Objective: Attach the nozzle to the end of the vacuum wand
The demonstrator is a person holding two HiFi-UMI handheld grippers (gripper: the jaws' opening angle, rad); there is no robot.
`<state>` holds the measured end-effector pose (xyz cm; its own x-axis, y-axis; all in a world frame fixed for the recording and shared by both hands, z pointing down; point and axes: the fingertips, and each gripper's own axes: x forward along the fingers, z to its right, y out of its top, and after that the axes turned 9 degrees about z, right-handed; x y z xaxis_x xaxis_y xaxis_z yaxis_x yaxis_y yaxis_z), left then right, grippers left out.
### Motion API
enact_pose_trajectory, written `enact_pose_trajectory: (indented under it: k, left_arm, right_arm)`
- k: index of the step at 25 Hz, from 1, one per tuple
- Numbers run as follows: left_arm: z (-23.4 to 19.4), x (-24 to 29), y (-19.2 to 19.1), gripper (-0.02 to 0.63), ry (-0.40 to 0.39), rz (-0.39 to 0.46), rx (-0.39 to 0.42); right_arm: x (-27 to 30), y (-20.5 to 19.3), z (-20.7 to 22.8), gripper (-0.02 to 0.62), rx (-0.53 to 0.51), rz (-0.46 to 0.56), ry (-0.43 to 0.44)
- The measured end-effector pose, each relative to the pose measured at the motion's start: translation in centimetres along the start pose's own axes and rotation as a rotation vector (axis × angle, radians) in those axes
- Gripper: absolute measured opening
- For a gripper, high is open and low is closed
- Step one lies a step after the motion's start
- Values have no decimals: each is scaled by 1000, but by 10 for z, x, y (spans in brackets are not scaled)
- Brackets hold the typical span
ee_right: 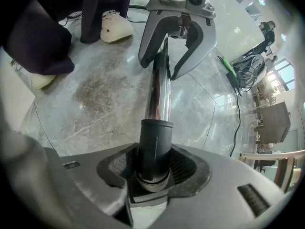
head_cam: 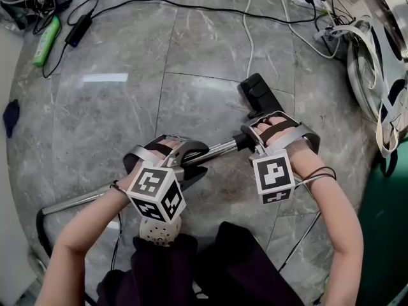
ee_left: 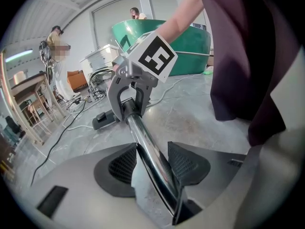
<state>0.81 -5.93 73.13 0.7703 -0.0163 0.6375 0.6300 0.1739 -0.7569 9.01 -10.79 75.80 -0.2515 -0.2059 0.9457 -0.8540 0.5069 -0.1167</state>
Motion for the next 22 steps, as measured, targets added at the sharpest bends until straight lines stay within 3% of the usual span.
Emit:
enact_pose_trajectory:
  k: [3,8,14,19,22]
  left_arm:
    - [1,2,-3,202,-7,4,-10]
    - [2,11,-10,202,19,-39,49]
    - [2,13,-8,202,6,-26,32]
    - [-10,12,7,202,55,43,-9]
    - [-10,11,15,215,45,91,-61]
  right_arm:
    - [4,0,-1,193,11,8,-2]
    - [15,-3,-5,195,-12,-17,-16]
    - [15,-1,-6,193,18,3,-17]
    - [15,0,-8,208,56,17,-16]
    - [9,3,-9,218,73,33,-26]
